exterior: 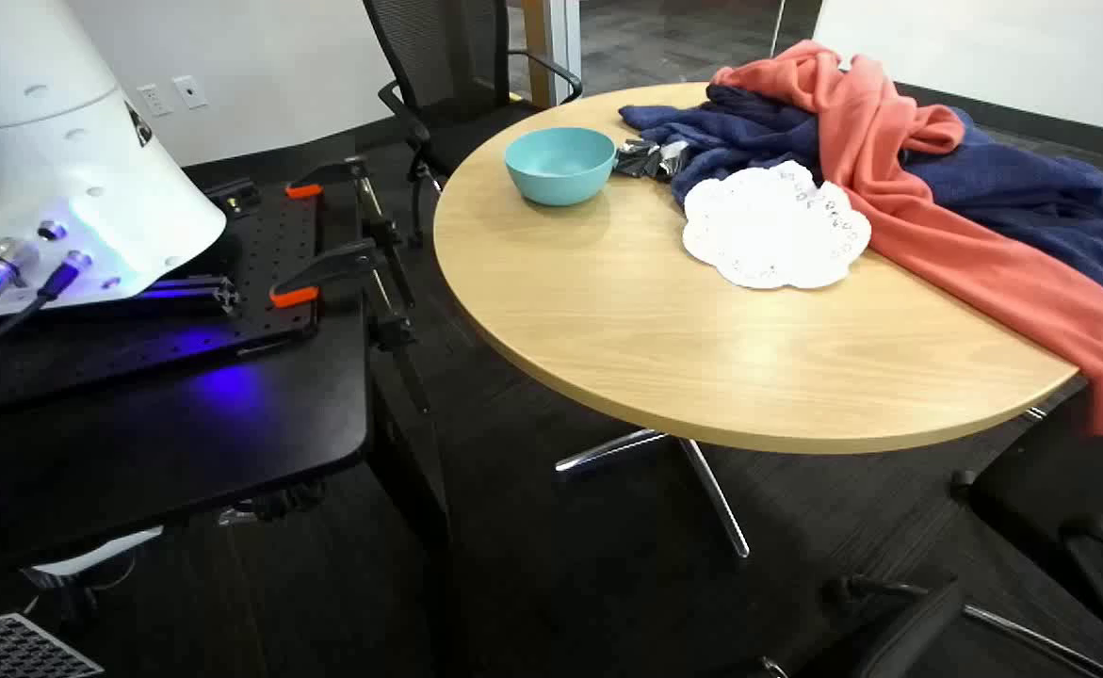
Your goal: Take the marker from the blue bowl and put it on the table
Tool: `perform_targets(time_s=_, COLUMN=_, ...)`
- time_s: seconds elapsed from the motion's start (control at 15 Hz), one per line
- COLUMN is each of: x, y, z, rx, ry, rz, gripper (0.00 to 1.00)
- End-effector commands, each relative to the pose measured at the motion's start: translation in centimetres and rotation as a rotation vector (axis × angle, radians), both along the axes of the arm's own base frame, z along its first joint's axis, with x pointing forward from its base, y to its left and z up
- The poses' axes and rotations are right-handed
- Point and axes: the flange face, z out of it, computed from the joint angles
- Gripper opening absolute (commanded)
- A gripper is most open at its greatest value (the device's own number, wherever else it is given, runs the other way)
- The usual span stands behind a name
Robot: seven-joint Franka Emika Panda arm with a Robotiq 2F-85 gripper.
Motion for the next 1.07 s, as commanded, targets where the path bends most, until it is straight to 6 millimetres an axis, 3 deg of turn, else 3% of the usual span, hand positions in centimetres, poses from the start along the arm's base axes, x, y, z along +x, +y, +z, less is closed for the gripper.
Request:
perform_targets(time_s=0.0, x=0.0, y=0.0, z=0.1, rx=0.0, ry=0.001, rz=0.0, gripper=1.0)
perform_targets(time_s=0.53, x=0.3, y=0.2, z=0.0, rx=0.01, ry=-0.003, rz=0.001, gripper=1.0)
perform_targets(time_s=1.0, x=3.6, y=4.1, z=-2.6, rx=0.149, ry=-0.068, rz=-0.023, gripper=1.0)
